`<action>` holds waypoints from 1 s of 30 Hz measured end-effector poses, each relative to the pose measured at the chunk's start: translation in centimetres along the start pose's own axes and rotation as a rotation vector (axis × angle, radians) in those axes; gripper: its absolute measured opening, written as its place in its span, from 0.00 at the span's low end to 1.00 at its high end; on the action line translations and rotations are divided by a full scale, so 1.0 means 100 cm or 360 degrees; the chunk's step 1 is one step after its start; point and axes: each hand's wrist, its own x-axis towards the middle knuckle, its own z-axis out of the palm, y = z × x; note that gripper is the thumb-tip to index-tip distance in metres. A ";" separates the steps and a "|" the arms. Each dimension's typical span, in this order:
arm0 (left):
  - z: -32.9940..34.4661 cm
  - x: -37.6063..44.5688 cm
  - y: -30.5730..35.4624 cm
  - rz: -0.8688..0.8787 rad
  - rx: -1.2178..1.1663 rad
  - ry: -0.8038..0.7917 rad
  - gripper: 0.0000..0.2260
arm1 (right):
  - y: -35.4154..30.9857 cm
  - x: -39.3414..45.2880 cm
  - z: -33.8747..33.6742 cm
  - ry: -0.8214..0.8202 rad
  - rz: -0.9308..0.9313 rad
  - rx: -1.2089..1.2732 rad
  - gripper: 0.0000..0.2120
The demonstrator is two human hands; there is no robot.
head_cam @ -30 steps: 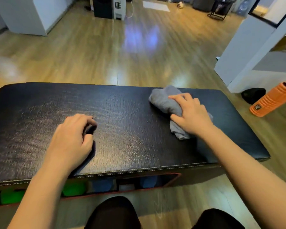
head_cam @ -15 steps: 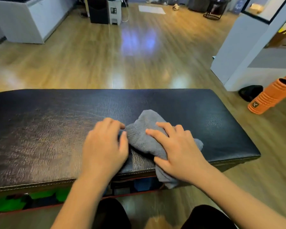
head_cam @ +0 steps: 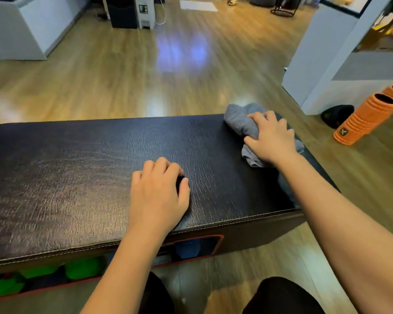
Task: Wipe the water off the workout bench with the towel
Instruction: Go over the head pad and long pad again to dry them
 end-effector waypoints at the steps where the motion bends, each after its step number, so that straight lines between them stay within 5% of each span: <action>1: 0.000 0.001 0.001 0.0000 0.0007 0.0007 0.07 | -0.004 -0.008 -0.001 0.0002 -0.0050 -0.0015 0.26; 10: -0.003 0.005 0.003 0.0046 0.0071 0.0048 0.07 | -0.049 -0.148 -0.012 0.0073 -0.0696 -0.0025 0.32; 16: 0.001 0.017 0.035 0.0027 -0.0089 -0.0015 0.12 | -0.001 -0.111 -0.015 0.0016 -0.0459 -0.0009 0.31; 23: 0.035 0.011 0.098 0.0333 -0.0359 -0.0112 0.08 | 0.079 -0.026 -0.008 0.0045 0.0363 0.0049 0.25; 30: 0.044 0.013 0.100 0.0363 -0.0342 -0.0084 0.07 | 0.042 -0.092 -0.018 0.0082 0.0165 -0.0150 0.29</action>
